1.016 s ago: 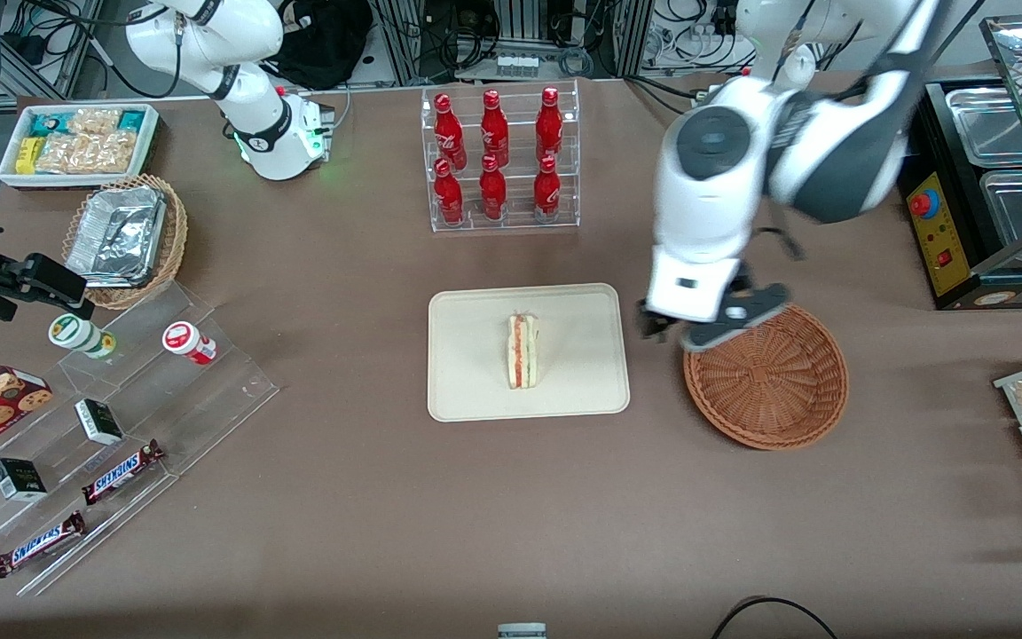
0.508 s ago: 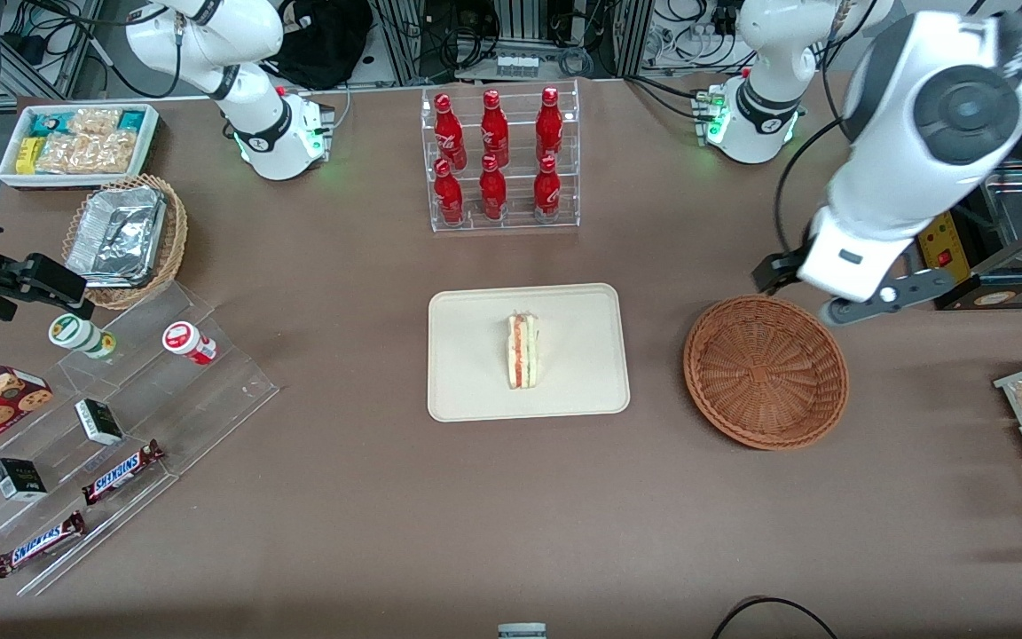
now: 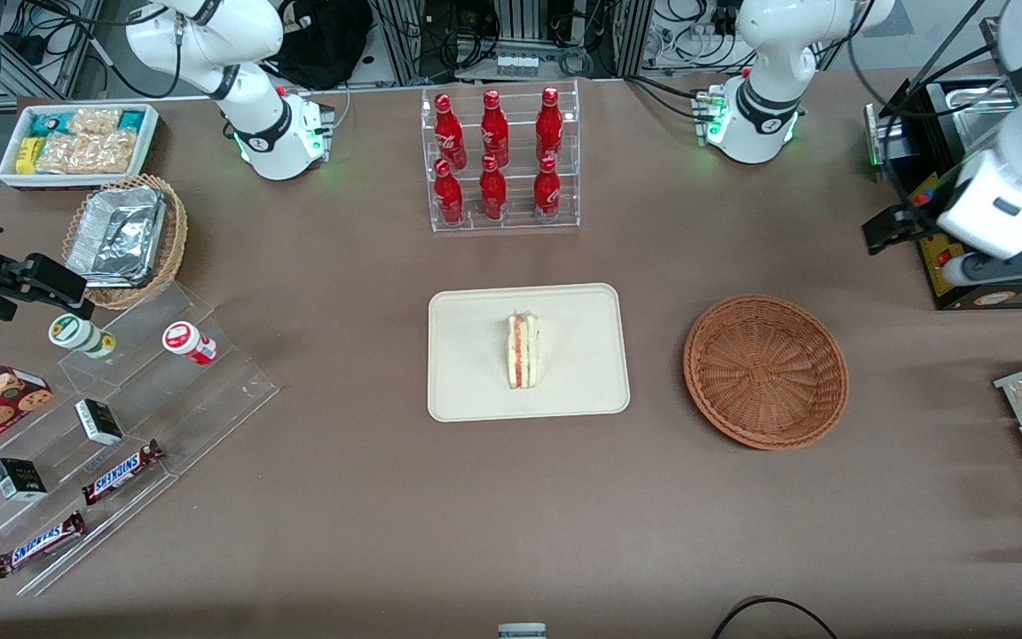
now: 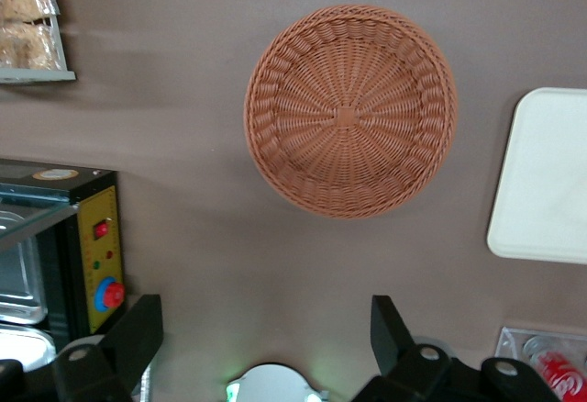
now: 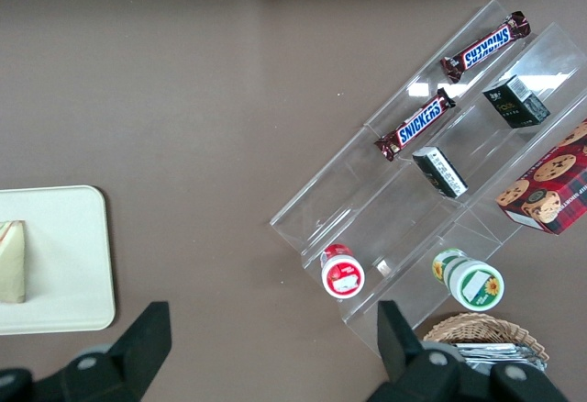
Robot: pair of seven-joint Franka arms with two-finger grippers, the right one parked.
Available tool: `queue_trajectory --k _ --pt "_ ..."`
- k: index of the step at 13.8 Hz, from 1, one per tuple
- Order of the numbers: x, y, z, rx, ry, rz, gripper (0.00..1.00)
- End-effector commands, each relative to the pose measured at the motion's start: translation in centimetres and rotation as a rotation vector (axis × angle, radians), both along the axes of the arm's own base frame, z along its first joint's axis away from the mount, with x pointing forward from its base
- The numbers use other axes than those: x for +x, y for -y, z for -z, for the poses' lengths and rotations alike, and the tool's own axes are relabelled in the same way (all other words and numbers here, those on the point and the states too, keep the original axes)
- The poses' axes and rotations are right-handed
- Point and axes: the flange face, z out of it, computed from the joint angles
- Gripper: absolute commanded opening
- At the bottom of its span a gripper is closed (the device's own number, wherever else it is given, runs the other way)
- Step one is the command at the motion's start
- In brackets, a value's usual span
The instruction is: Place sandwich from basket to tray
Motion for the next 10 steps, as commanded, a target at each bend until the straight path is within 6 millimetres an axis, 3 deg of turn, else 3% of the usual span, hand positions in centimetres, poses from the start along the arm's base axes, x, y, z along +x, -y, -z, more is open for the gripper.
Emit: queue_trajectory --k 1,10 --pt "-1.0 -0.1 0.5 -0.016 -0.017 0.041 1.0" --pt "2.7 0.8 -1.7 -0.087 0.05 0.051 1.0"
